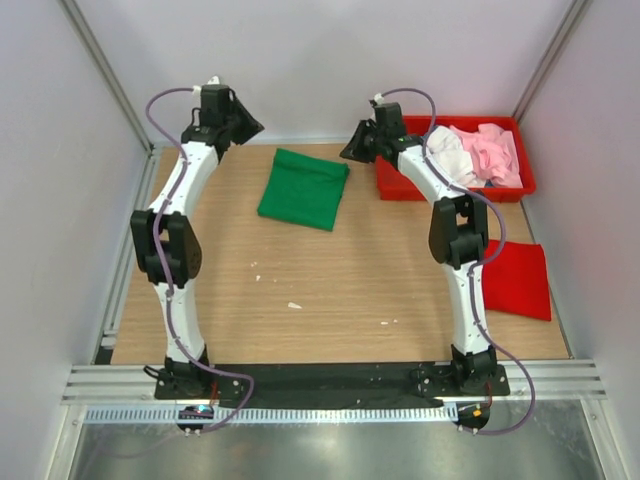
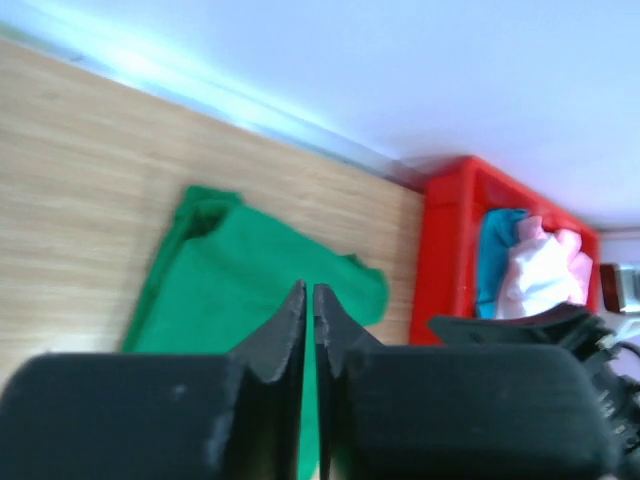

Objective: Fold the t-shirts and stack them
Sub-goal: Fold the tshirt

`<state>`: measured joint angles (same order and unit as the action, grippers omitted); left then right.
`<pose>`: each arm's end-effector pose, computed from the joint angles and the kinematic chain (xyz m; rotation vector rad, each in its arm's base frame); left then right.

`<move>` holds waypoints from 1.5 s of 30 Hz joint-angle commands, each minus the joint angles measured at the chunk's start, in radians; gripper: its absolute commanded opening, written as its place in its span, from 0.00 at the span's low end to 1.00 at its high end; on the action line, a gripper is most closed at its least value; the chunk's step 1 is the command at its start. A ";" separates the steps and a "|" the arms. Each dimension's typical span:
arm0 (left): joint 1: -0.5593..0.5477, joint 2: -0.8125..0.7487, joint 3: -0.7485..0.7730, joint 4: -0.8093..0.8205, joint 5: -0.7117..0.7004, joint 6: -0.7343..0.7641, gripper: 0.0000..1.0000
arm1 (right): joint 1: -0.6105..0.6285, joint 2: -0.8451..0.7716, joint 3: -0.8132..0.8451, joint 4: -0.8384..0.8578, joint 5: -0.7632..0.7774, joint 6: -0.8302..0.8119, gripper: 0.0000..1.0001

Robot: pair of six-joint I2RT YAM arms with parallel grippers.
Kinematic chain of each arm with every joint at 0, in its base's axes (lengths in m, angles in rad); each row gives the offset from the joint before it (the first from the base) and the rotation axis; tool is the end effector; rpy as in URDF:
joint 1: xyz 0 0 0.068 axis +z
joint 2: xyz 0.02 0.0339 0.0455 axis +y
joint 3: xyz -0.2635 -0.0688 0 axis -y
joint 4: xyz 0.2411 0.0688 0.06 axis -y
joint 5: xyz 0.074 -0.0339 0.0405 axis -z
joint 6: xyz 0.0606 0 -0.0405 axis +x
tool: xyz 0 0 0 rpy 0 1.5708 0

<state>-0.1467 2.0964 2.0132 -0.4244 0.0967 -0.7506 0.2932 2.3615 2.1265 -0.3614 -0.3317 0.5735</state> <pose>0.5085 -0.0810 0.3159 -0.5783 2.0616 -0.6392 0.5346 0.1820 0.2273 0.1167 2.2549 0.8420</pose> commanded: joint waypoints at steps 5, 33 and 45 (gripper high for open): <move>-0.042 0.085 -0.002 0.186 0.058 -0.038 0.00 | 0.066 -0.022 0.004 -0.033 0.174 -0.130 0.01; -0.040 0.469 0.210 0.231 0.021 -0.135 0.17 | 0.066 0.124 0.064 -0.014 0.287 -0.205 0.01; 0.001 0.055 0.066 0.162 0.078 0.071 1.00 | 0.087 -0.184 0.018 -0.254 0.349 -0.213 0.23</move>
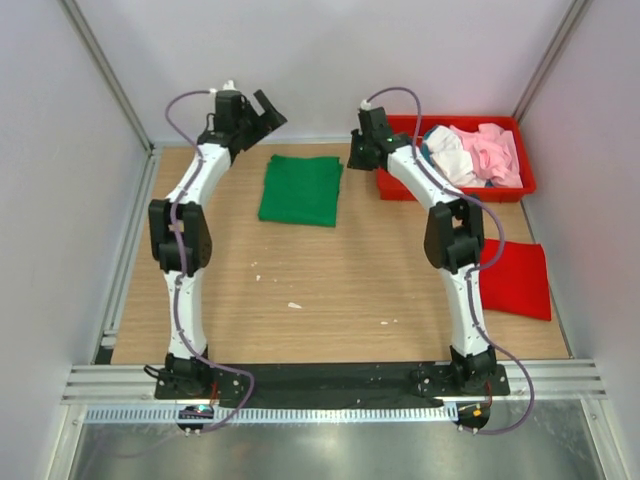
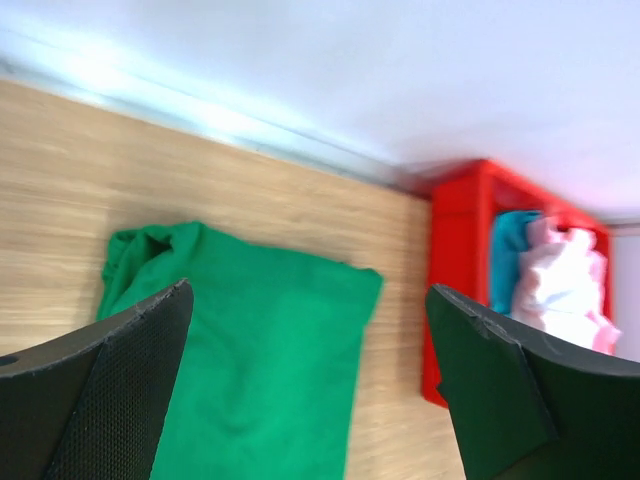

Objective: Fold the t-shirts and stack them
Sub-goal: Fold the tshirt, then neatly place the folded tshirt to the corner

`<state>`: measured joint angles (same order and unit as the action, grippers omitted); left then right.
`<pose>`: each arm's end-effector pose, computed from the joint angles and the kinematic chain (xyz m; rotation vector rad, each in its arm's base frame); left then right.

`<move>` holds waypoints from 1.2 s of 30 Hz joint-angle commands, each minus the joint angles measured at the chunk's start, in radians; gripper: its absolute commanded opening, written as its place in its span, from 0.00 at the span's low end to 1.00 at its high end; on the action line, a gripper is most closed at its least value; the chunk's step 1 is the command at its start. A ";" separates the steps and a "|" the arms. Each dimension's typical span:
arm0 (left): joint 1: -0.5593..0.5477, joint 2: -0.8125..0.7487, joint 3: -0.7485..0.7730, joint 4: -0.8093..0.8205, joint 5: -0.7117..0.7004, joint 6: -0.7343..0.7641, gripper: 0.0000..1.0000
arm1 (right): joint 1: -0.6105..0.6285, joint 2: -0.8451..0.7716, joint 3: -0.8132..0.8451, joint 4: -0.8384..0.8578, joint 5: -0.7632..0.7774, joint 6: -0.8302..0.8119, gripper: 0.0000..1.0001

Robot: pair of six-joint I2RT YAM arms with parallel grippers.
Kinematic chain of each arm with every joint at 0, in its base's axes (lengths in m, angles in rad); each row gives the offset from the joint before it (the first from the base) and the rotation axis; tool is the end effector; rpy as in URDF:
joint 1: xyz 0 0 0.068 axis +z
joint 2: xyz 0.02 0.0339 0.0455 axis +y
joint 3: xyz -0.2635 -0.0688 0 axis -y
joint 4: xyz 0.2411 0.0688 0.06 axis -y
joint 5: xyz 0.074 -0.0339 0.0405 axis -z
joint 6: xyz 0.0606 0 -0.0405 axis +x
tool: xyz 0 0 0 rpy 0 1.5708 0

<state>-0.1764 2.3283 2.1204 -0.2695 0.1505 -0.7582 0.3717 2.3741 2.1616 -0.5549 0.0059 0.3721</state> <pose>0.5579 -0.1087 0.2524 -0.5153 2.0604 -0.7244 0.5171 0.2012 0.2108 0.0034 2.3668 0.3588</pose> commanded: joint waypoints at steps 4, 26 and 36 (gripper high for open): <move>0.031 -0.316 -0.216 -0.008 0.026 0.149 1.00 | 0.021 -0.333 -0.114 -0.099 -0.043 -0.012 0.32; 0.029 -0.248 -0.477 -0.159 -0.065 0.295 0.83 | -0.025 -0.716 -0.851 0.206 -0.204 0.255 1.00; 0.009 -0.188 -0.542 -0.139 -0.011 0.254 0.63 | -0.024 -0.667 -0.858 0.210 -0.161 0.275 0.99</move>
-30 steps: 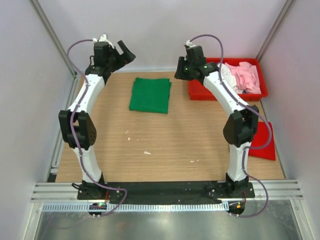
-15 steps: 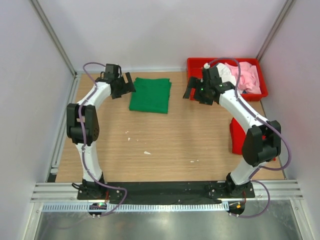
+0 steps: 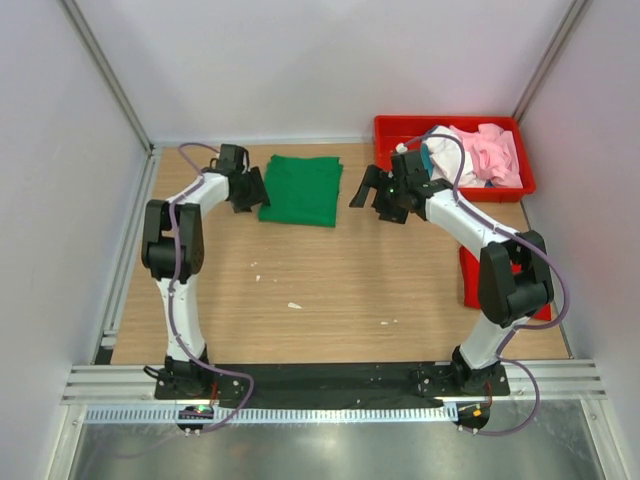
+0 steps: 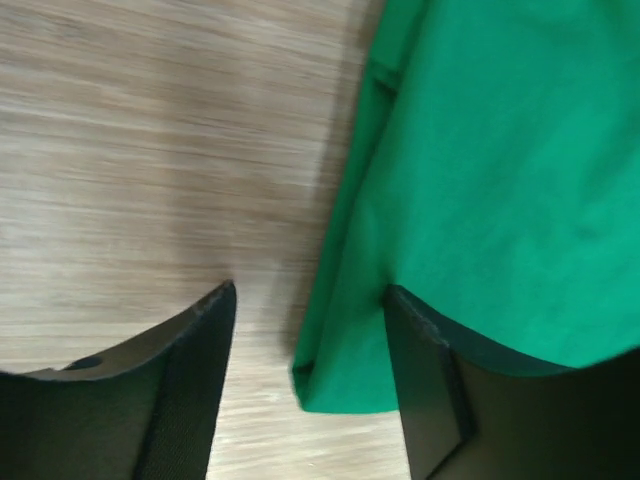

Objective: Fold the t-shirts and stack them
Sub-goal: Neatly place the folded tshirt to the corner

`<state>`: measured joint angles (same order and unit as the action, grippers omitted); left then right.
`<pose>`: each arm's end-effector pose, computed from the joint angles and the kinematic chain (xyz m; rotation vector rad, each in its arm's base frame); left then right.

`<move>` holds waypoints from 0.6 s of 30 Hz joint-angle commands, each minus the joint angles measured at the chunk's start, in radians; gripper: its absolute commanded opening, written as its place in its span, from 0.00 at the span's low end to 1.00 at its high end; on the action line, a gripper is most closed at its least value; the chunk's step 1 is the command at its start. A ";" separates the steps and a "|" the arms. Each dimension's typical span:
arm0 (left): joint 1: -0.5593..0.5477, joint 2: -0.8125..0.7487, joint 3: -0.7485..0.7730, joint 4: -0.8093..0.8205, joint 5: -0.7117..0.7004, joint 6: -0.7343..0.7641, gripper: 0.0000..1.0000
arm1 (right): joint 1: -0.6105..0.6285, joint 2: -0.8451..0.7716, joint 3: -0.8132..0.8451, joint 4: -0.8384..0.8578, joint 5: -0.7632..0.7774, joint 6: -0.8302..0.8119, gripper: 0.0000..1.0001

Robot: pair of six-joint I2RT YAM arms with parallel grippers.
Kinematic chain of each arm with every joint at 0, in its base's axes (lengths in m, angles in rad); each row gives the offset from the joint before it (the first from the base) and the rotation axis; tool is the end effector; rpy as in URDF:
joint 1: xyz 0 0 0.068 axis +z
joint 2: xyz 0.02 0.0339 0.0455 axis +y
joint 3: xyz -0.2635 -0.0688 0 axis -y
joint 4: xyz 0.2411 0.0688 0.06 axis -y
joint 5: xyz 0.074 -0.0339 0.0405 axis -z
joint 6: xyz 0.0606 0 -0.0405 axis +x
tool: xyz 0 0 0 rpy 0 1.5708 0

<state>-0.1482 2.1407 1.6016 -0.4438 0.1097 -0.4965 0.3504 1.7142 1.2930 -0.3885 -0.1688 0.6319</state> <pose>0.4681 -0.0766 0.1514 -0.4066 2.5598 -0.3835 0.3670 0.1450 0.2336 0.2636 2.4561 0.6500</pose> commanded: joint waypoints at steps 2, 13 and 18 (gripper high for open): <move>-0.030 0.001 -0.032 0.037 0.044 -0.010 0.48 | -0.002 -0.001 0.011 0.033 0.026 0.012 0.99; -0.135 -0.083 -0.202 -0.076 -0.102 -0.060 0.00 | -0.002 0.019 -0.075 0.066 0.008 0.020 0.96; -0.250 -0.189 -0.377 -0.134 -0.177 -0.118 0.00 | -0.002 0.002 -0.112 0.047 0.020 -0.006 0.96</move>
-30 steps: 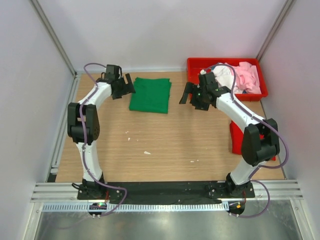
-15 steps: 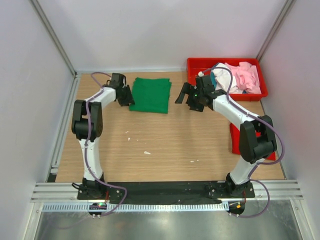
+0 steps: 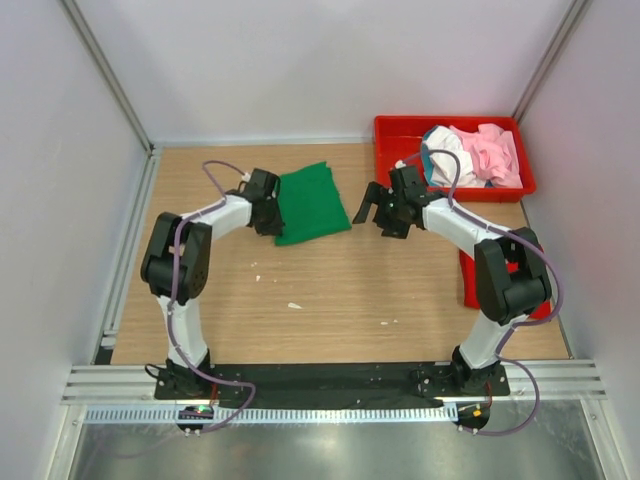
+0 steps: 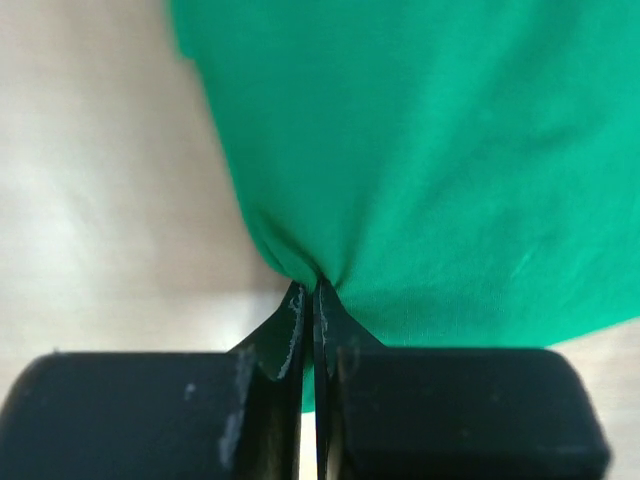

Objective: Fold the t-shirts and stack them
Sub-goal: Neatly place the folded tshirt to the corner

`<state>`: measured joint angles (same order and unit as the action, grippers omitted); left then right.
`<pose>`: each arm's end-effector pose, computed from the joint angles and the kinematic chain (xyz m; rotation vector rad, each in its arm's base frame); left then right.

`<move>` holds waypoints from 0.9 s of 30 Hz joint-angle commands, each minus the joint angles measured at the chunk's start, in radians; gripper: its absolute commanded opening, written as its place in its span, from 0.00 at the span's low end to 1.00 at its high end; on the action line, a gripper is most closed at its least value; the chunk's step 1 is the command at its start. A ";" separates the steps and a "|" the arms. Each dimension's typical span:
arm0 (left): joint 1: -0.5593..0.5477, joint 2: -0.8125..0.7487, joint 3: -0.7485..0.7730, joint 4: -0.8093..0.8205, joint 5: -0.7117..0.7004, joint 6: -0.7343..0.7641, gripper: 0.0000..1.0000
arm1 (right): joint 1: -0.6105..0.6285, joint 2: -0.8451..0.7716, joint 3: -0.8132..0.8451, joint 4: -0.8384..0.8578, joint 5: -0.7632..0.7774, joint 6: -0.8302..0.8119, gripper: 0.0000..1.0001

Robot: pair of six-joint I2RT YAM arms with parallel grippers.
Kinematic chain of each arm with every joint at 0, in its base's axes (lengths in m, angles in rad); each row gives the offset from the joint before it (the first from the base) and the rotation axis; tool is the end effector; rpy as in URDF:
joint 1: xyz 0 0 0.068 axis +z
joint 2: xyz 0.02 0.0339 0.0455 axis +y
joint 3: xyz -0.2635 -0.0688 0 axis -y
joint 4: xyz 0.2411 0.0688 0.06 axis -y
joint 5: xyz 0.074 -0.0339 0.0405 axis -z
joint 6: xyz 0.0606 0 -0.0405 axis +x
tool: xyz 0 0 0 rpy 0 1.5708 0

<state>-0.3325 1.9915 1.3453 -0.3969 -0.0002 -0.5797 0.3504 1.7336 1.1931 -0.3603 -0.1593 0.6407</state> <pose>0.4008 -0.1384 0.1405 -0.3268 2.6300 -0.3151 0.3568 0.1406 0.1960 0.2999 2.5432 0.6035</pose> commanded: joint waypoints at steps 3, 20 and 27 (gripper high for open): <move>-0.149 -0.138 -0.294 -0.171 -0.081 -0.104 0.00 | -0.002 -0.042 -0.043 0.011 0.000 -0.026 0.96; -0.358 -0.747 -0.805 -0.318 -0.084 -0.373 0.11 | 0.133 -0.108 -0.217 0.104 -0.153 -0.113 0.96; -0.358 -0.806 -0.598 -0.576 -0.317 -0.453 0.96 | 0.165 -0.150 -0.305 0.100 -0.148 -0.001 0.93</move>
<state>-0.6888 1.2175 0.6434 -0.8082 -0.1791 -0.9878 0.5106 1.6344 0.9241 -0.2710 -0.3050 0.5663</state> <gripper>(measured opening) 0.925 0.935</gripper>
